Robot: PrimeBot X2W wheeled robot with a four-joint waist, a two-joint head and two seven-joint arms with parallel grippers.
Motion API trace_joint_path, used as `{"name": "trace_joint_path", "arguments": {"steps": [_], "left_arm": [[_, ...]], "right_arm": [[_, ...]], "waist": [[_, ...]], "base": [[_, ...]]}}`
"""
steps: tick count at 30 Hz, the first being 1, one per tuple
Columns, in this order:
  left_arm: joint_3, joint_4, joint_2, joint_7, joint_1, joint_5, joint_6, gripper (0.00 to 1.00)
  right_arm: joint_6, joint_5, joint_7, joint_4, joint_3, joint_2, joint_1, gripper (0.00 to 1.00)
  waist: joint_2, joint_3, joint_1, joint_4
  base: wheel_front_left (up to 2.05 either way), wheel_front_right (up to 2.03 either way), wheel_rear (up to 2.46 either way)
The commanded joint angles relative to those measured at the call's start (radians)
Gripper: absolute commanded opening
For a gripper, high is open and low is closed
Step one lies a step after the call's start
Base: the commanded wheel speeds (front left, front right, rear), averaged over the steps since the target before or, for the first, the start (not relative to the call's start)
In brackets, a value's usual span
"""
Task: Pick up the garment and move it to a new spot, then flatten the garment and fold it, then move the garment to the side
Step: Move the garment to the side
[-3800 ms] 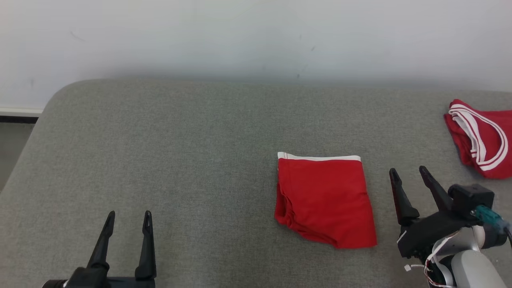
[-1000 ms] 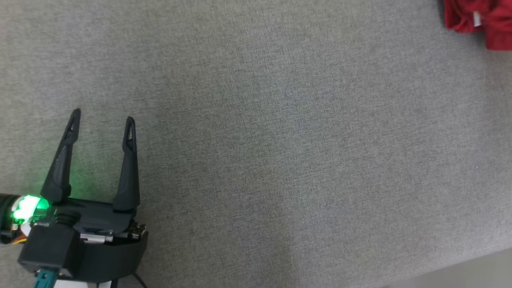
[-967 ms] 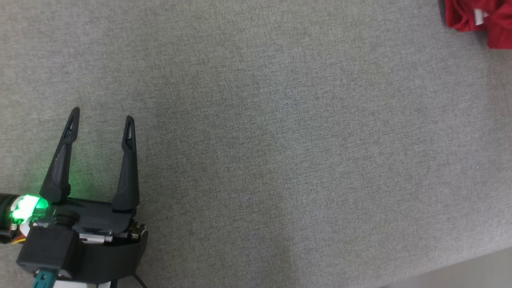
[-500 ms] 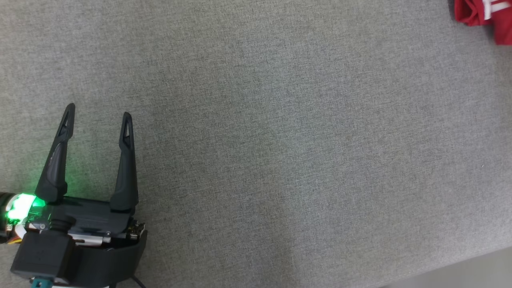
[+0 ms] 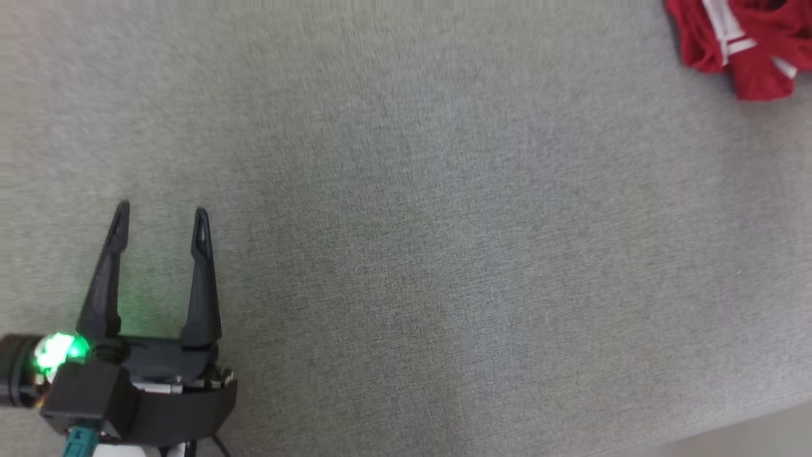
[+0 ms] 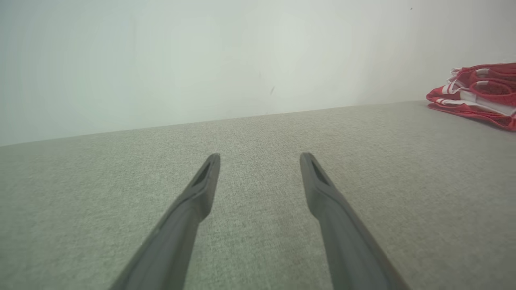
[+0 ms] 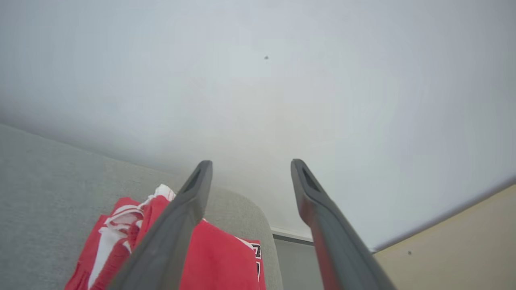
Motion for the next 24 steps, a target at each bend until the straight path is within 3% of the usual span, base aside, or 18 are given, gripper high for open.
{"name": "trace_joint_path", "arguments": {"steps": [1,10,24], "left_arm": [[0.004,0.020,-0.009,-0.009,0.029,-0.012,0.007,1.00],[0.028,0.065,-0.030,-0.015,0.114,-0.048,0.024,1.00],[0.054,0.096,-0.052,-0.015,0.220,-0.083,0.022,1.00]], "right_arm": [[-0.003,0.018,-0.038,-0.021,-0.002,0.026,0.037,1.00],[-0.003,0.034,-0.116,-0.106,-0.026,0.144,0.172,1.00],[-0.003,-0.059,-0.141,-0.330,-0.269,0.325,0.635,1.00]], "waist": [[0.0000,-0.098,0.0000,0.025],[0.0000,-0.264,0.0000,0.054],[0.0000,-0.443,0.0000,0.122]], "base": [[0.00,0.00,0.00],[0.00,0.00,0.00],[0.00,0.00,0.00]]}}
